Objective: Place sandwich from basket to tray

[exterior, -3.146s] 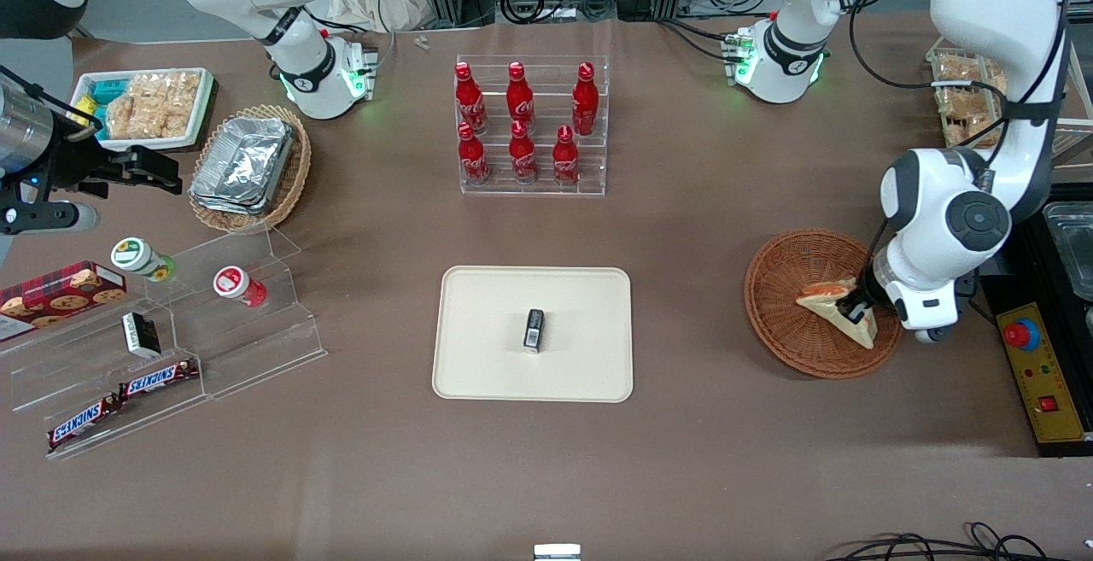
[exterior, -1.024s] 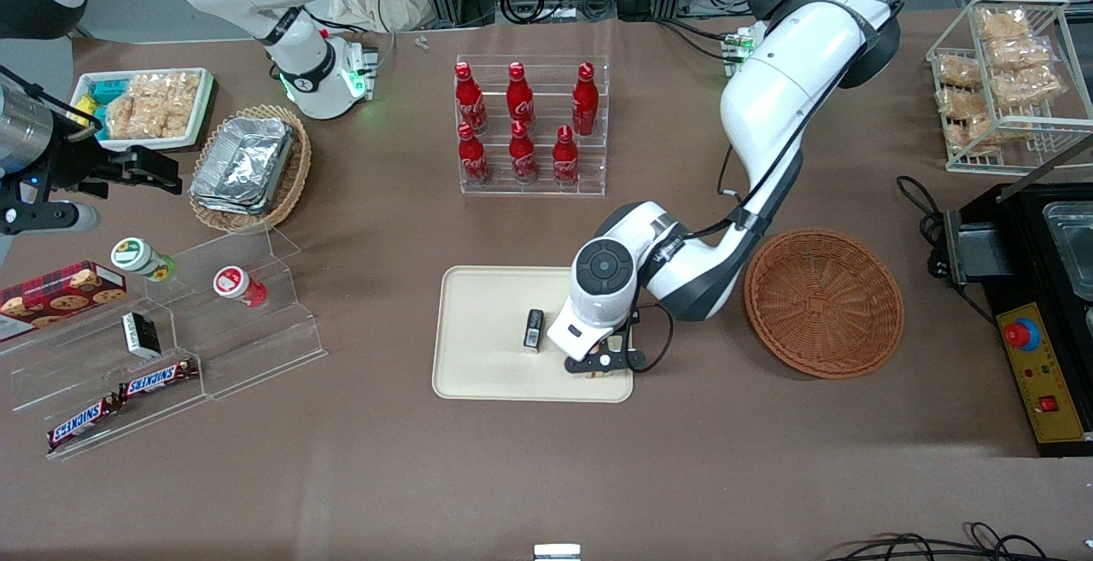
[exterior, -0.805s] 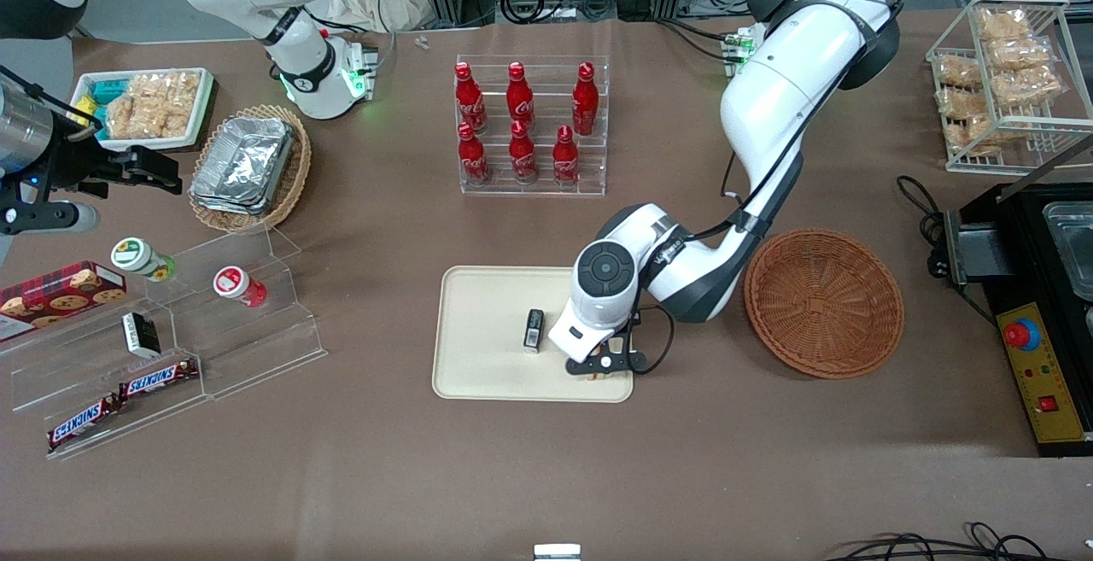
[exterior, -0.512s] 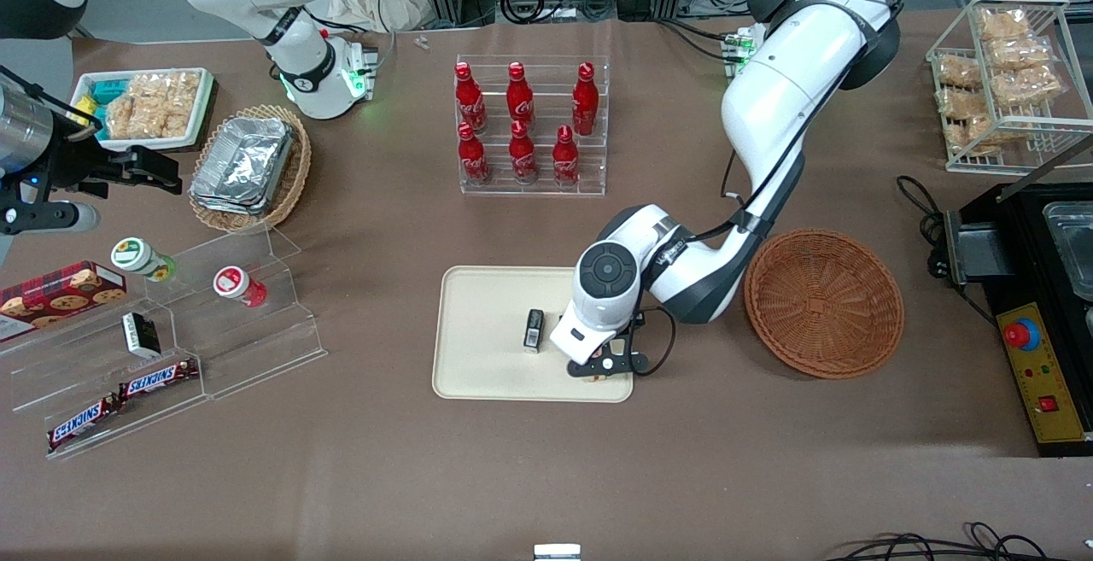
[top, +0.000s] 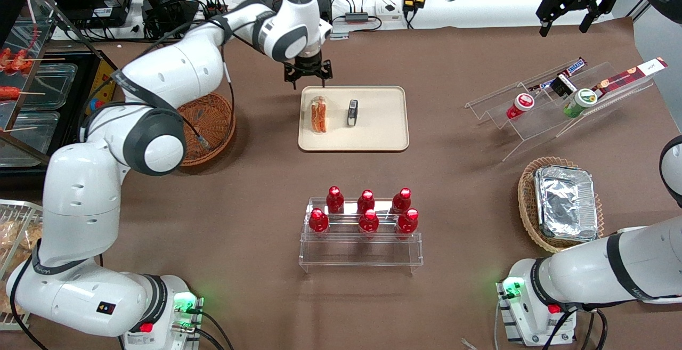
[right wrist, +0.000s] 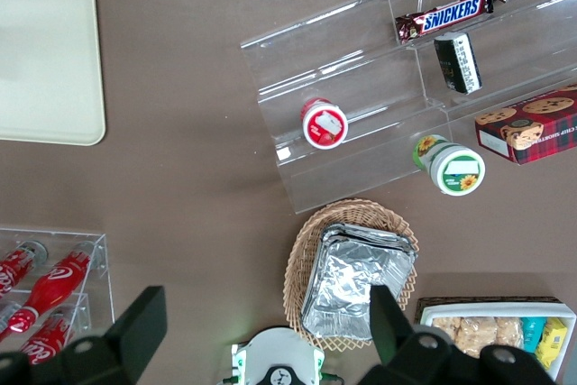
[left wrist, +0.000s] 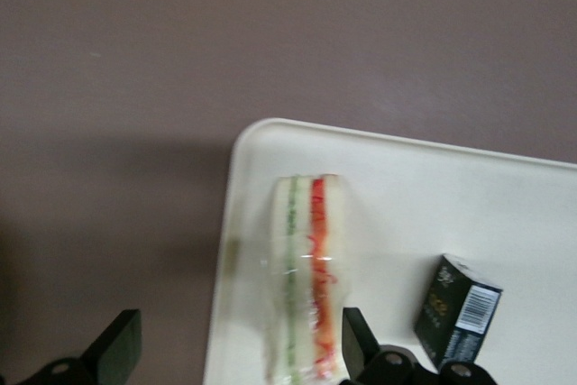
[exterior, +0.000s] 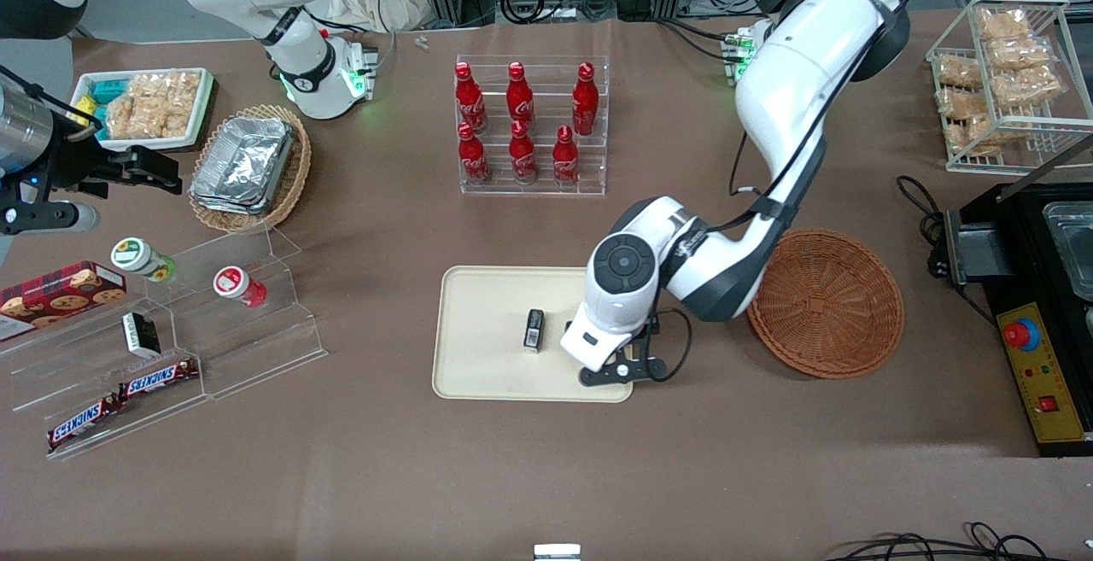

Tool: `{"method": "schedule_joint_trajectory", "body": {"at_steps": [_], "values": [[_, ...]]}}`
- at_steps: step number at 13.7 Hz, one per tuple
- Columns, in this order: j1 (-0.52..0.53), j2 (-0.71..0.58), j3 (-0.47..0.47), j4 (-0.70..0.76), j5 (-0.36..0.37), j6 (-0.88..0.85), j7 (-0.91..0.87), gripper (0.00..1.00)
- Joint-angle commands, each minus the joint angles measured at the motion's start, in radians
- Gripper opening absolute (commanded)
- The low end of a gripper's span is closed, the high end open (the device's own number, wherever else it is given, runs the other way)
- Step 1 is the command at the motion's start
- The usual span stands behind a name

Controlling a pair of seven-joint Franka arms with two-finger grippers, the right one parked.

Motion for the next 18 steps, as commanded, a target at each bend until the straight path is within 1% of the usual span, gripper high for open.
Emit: {"method": "schedule_joint_trajectory", "body": {"at_steps": [1, 2, 3, 4, 5, 7, 8, 9, 12, 14, 16, 18], "values": [[0.035, -0.122, 0.002, -0.041, -0.003, -0.125, 0.002, 1.0], [0.074, -0.162, -0.004, -0.042, -0.051, -0.15, 0.005, 1.0], [0.107, -0.208, -0.004, -0.05, -0.122, -0.174, 0.021, 1.0], [0.15, -0.265, -0.004, -0.09, -0.16, -0.188, 0.053, 1.0], [0.197, -0.34, -0.005, -0.163, -0.172, -0.185, 0.095, 1.0], [0.248, -0.469, 0.005, -0.293, -0.209, -0.181, 0.203, 1.0], [0.262, -0.522, 0.033, -0.353, -0.224, -0.181, 0.272, 1.0], [0.262, -0.581, 0.085, -0.407, -0.256, -0.176, 0.333, 1.0], [0.256, -0.731, 0.237, -0.55, -0.373, -0.172, 0.546, 1.0], [0.256, -0.822, 0.298, -0.658, -0.387, -0.138, 0.651, 1.0], [0.257, -0.891, 0.332, -0.771, -0.385, -0.062, 0.674, 1.0], [0.263, -0.906, 0.335, -0.8, -0.369, -0.041, 0.702, 1.0]]}}
